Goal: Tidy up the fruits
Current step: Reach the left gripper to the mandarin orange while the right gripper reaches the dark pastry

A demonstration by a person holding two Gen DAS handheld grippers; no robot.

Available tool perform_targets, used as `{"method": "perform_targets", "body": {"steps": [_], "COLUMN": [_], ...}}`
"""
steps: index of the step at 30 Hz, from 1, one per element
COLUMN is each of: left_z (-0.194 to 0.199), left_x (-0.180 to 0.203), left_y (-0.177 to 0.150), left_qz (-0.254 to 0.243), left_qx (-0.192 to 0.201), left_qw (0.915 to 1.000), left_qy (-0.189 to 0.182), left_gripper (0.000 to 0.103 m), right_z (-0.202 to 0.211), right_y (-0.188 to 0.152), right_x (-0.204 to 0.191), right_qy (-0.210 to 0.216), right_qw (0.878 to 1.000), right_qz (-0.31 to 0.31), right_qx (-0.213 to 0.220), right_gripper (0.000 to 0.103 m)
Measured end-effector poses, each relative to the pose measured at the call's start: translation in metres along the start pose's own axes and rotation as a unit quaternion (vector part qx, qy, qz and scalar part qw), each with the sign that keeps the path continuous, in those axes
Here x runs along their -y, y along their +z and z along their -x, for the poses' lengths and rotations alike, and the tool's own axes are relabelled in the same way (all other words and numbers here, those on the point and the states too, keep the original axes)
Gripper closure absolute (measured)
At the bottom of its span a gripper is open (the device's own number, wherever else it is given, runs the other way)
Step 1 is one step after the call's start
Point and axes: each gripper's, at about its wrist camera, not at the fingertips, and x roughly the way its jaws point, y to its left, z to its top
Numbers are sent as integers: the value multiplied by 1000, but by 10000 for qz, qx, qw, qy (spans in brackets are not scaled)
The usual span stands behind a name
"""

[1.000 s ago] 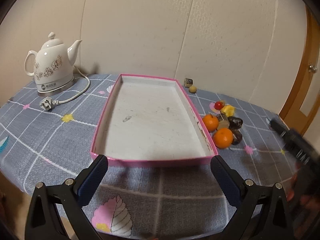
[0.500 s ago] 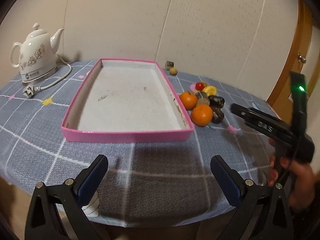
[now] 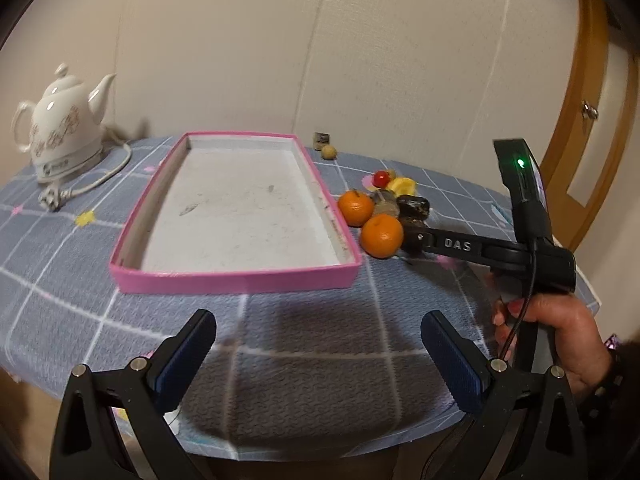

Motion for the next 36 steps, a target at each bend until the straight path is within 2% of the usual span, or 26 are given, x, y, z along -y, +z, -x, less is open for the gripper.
{"method": "perform_targets", "body": {"steps": [7,11,13,16,18,21,23,24,27,31,34,36], "left_z": [-10,-35,-49,-73,-95,-116,-128,-128,-123,-119,-122,-126], "left_x": [43,72,86,105,114,117,115,114,116,113,109,107], "left_y": [31,55,65,72,73,69,66,64,61,59,60,59], "left_qz": [-662,-963,-1110,-1476,-1819,-2030,-1994,-2025,-2071,-2028,-1989,-2029], "left_qx": [212,106,11,-150,-395,-728,-905,-867,-743,-651,-695,-801], "left_qw": [9975,9952,9937,9885,9812,9737,9725,9717,9727,9749,9749,9733], "left_qy": [81,160,134,288,514,739,789,852,738,653,724,711], "left_gripper": [0,2,8,21,35,49,51,53,57,57,50,49], "right_z": [16,37,48,59,64,72,81,84,91,94,95,93], "right_y": [-7,-11,-12,-15,-17,-21,-25,-27,-32,-29,-26,-24], "right_x": [21,46,60,76,85,95,100,101,105,105,100,93], "right_qy": [-23,-247,-212,-121,-98,-79,-115,-153,-164,-123,-87,-38], "right_qw": [9993,9980,9968,9950,9943,9938,9939,9937,9935,9921,9909,9914], "right_qz": [-365,-570,-730,-928,-985,-1005,-963,-955,-965,-1067,-1134,-1053], "right_qx": [-47,115,226,355,387,472,531,563,578,645,714,781], "right_gripper": [57,57,57,57,57,57,57,57,57,57,57,57]}}
